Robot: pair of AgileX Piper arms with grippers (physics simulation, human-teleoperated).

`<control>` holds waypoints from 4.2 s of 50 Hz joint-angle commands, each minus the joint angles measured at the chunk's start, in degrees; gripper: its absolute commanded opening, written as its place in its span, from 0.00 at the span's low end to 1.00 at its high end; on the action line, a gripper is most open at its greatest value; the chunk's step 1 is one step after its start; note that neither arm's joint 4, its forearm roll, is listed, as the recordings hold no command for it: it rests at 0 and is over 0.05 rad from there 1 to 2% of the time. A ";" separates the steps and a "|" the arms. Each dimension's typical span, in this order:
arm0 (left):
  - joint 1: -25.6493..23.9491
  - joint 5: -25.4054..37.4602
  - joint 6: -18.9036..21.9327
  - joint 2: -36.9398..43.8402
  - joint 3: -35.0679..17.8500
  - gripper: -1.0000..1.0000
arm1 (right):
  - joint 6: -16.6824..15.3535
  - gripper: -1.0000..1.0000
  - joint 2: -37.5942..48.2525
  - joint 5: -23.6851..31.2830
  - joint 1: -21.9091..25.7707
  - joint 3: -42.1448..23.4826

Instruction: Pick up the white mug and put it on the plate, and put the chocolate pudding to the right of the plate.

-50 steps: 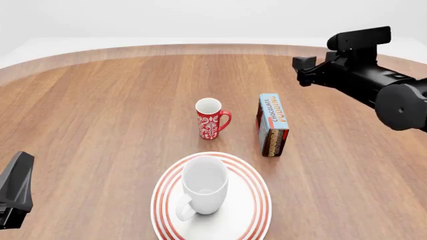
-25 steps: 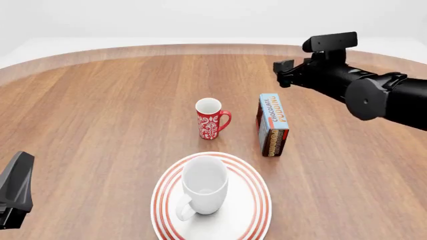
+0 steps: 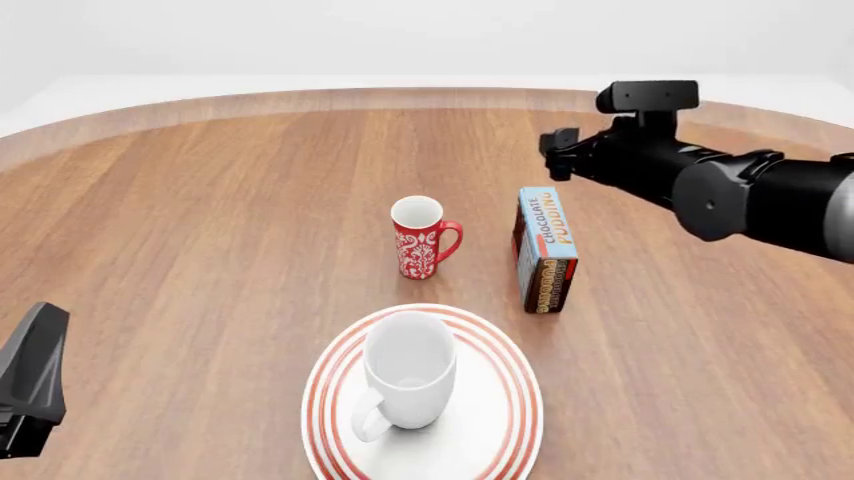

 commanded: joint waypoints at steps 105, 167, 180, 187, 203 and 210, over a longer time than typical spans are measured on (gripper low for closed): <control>-0.29 -0.08 -0.59 0.03 -0.02 1.00 | 3.69 1.00 13.53 -4.63 -0.45 0.97; -0.85 -0.18 -0.10 -0.14 0.03 1.00 | 1.17 0.00 20.72 -7.31 -3.70 2.93; -0.90 -0.19 -0.09 -0.14 0.03 1.00 | 0.10 0.00 18.48 -7.16 -3.34 3.53; -0.86 -0.18 -0.20 -0.14 0.03 1.00 | -0.06 0.00 15.11 -5.99 -2.74 3.49; -0.86 -0.14 -0.30 -0.14 0.03 1.00 | -0.17 0.00 6.55 -2.81 -2.54 4.49; -0.93 -0.19 -0.26 -0.01 -0.03 1.00 | -0.11 0.00 3.21 -1.92 -2.70 5.88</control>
